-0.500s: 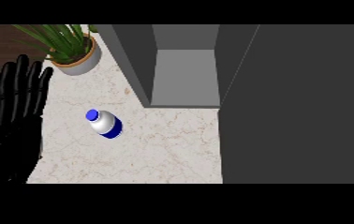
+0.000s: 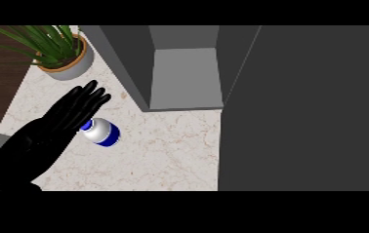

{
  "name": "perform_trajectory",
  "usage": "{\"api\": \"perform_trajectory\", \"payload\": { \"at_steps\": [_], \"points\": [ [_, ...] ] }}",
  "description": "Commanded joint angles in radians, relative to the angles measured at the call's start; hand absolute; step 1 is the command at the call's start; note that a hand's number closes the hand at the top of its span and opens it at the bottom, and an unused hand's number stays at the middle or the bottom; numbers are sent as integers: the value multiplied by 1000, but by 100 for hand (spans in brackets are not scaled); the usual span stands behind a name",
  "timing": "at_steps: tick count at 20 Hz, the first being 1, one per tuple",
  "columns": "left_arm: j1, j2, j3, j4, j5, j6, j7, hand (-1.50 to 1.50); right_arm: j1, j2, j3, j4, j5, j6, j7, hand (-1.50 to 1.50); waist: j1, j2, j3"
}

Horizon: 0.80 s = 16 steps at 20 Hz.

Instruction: Pick up the bottled water, place it into the cabinet and close the cabinet

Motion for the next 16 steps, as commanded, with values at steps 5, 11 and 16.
{"api": "perform_trajectory", "payload": {
  "at_steps": [5, 11, 16],
  "points": [
    [38, 283, 143, 222, 381, -398, 15, -150, 265, -14, 85, -232, -87, 50, 139, -150, 6, -8, 2],
    [-13, 440, 205, 386, 551, -523, 77, -150, 417, -23, 84, -332, -81, 86, 96, -150, 20, -7, 4],
    [-10, 358, 266, 485, 393, -636, 24, -150, 419, -9, 137, -364, -29, 63, 119, -150, 28, -6, 2]
  ]
}}
